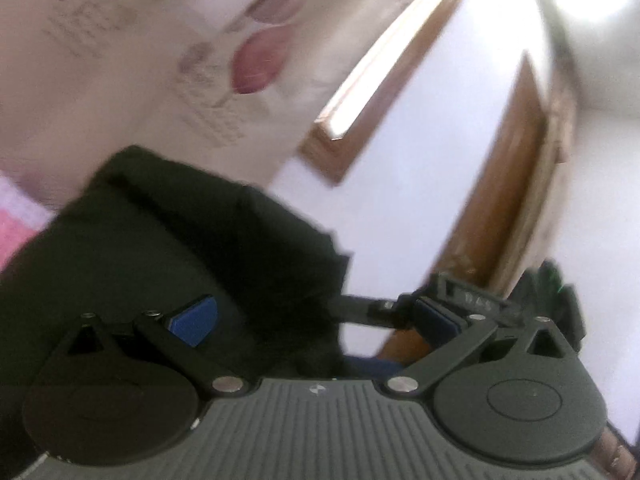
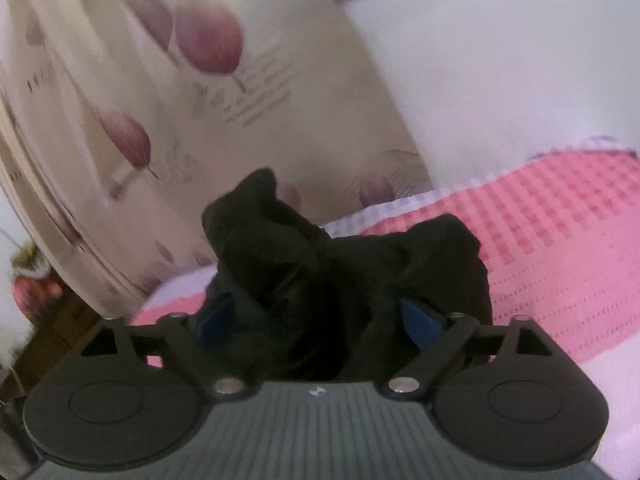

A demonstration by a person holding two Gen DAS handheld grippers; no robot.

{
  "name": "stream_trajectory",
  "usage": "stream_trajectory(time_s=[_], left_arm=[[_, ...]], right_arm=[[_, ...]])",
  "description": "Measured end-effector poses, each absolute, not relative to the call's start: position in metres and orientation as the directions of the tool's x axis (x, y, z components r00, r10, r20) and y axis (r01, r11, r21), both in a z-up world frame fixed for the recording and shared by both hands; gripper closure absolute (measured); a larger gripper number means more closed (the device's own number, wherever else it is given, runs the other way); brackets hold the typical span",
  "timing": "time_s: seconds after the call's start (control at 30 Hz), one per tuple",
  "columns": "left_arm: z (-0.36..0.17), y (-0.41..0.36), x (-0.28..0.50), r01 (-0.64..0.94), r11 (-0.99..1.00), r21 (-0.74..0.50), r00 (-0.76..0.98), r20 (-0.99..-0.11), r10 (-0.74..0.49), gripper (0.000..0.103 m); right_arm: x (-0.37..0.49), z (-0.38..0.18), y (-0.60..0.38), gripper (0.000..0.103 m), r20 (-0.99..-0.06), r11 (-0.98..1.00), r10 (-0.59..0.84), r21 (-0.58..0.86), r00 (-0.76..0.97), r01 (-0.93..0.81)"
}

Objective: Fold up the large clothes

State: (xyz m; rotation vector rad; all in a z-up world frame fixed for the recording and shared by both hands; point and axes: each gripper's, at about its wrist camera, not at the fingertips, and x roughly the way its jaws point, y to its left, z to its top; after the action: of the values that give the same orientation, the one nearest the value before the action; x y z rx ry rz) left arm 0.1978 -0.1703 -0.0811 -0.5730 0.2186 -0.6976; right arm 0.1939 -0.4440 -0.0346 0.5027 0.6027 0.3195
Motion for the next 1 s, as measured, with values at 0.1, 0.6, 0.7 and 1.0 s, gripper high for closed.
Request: stream_trajectory(time_s=[0.1, 0.6, 0.7, 1.0], left_arm=[[-0.091, -0.153, 0.190, 0.513, 0.646, -0.564, 0.774, -0.022, -0.633, 0.000], [-0.105, -0.167, 0.173, 0.599, 0.722, -0.346, 0.746, -0.086, -0.661, 0.000], [-0.112, -0.168, 0.174, 0.617, 0.703, -0.354, 0.727, -0.086, -0.681, 0.000], [-0.117, -0.176, 0.168, 0.632, 0.720, -0.285, 0.731, -0.090, -0.677, 0.000]], right_arm=[[0.202, -0.038, -0.428, 0.010, -0.479, 0.871, 0.404, 0.461, 0.779, -0.169], [0.182, -0.069, -0.465, 0.080, -0.404, 0.837, 0.368, 0.536, 0.837, -0.109], [0.172, -0.043, -0.473, 0.044, -0.341, 0.847, 0.330, 0.519, 0.880, -0.117], [0.227, -0.020, -0.379, 0.093, -0.539, 0.953, 0.303, 0.159, 0.786, -0.258]])
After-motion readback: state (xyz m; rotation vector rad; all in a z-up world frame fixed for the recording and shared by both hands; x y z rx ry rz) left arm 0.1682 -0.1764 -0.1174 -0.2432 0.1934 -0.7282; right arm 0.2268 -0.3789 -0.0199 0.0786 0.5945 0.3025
